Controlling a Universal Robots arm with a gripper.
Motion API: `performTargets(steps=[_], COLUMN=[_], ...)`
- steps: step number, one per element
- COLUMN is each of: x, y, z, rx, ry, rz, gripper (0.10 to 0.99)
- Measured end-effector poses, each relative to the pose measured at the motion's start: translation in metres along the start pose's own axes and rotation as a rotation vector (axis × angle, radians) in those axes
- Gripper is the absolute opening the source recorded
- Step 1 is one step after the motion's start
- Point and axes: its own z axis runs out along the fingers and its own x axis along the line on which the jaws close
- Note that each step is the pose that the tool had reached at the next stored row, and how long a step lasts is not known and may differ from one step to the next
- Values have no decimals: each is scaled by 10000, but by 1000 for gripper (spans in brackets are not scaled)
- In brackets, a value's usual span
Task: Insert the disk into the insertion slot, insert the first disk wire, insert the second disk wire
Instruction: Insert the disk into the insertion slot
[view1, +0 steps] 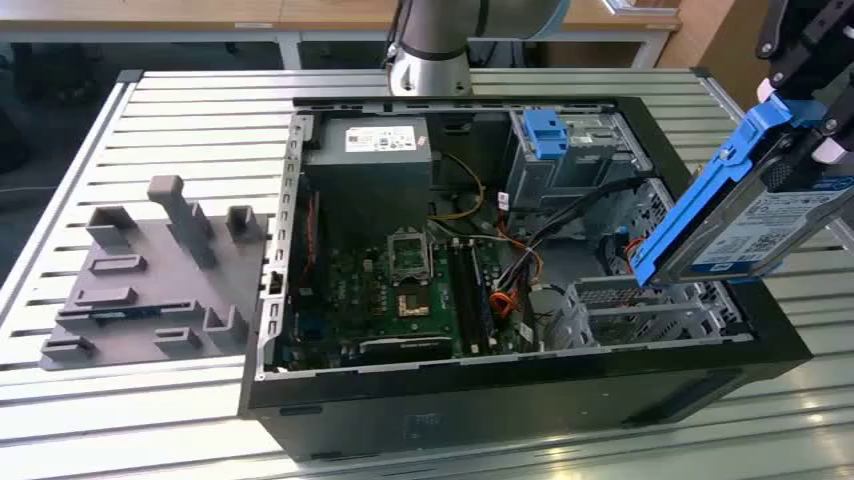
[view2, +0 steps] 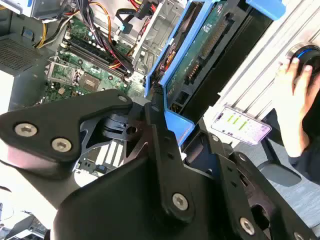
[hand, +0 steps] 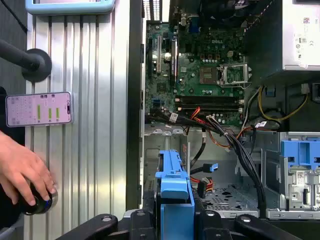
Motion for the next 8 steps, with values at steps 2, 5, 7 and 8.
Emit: performTargets(steps=[2,5,7,8], x=[0,0,0,0], y=[0,-1,2,6], z=[0,0,0,1], rx=[0,11,29,38], ry=[0,0,0,-1], rz=[0,-1,0,1], gripper=[365,365,365,365])
